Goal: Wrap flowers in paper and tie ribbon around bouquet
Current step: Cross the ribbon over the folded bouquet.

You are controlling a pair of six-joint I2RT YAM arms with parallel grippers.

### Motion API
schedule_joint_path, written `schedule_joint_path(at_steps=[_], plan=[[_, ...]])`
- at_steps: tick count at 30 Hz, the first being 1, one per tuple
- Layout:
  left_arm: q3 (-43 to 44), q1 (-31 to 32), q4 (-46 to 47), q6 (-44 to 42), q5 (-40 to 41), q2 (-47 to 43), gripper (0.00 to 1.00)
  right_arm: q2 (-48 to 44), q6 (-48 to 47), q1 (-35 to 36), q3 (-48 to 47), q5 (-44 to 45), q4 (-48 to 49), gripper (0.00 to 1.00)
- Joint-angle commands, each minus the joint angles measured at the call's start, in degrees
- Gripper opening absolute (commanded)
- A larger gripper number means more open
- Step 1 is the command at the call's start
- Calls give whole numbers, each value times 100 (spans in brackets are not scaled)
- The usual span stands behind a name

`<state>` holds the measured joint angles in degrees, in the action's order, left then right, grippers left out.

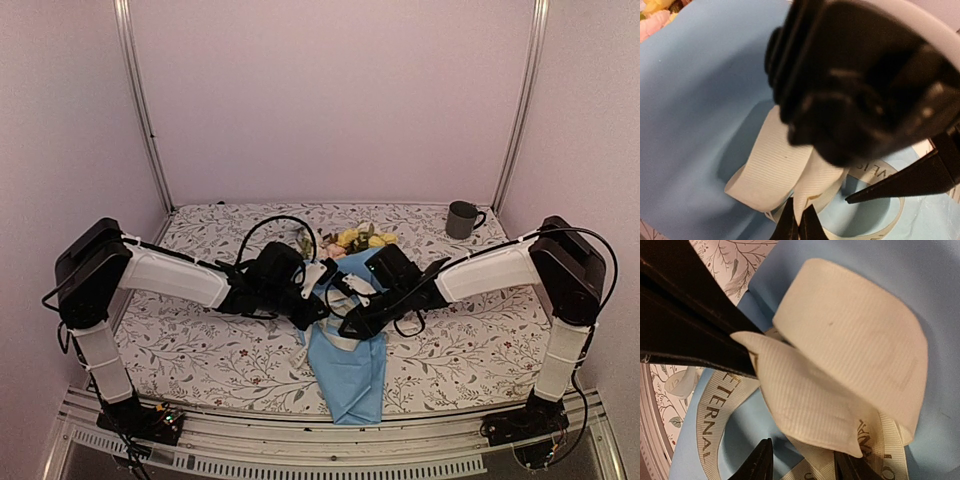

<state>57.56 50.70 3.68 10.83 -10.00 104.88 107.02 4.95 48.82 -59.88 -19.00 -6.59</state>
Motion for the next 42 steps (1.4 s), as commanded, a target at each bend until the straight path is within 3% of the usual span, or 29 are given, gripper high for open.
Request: schedule_joint_path(at_steps=[1, 5, 14, 30, 42], plan=[[-91, -80, 84, 92, -6, 130, 0, -14, -313, 194, 74, 762, 18, 44], [-149, -86, 135, 149, -68, 212, 0, 112, -346, 227, 26, 1042, 35, 38], [-285, -79, 304, 178, -141, 78, 0, -117, -298, 229, -92, 1061, -34, 0], [-17, -104, 268, 83, -95, 387, 0, -1259, 530, -98, 601, -664, 600, 4], [-12, -104, 242, 36, -98, 359, 0, -2199, 1198, -517, 1250, -1935, 908, 0]])
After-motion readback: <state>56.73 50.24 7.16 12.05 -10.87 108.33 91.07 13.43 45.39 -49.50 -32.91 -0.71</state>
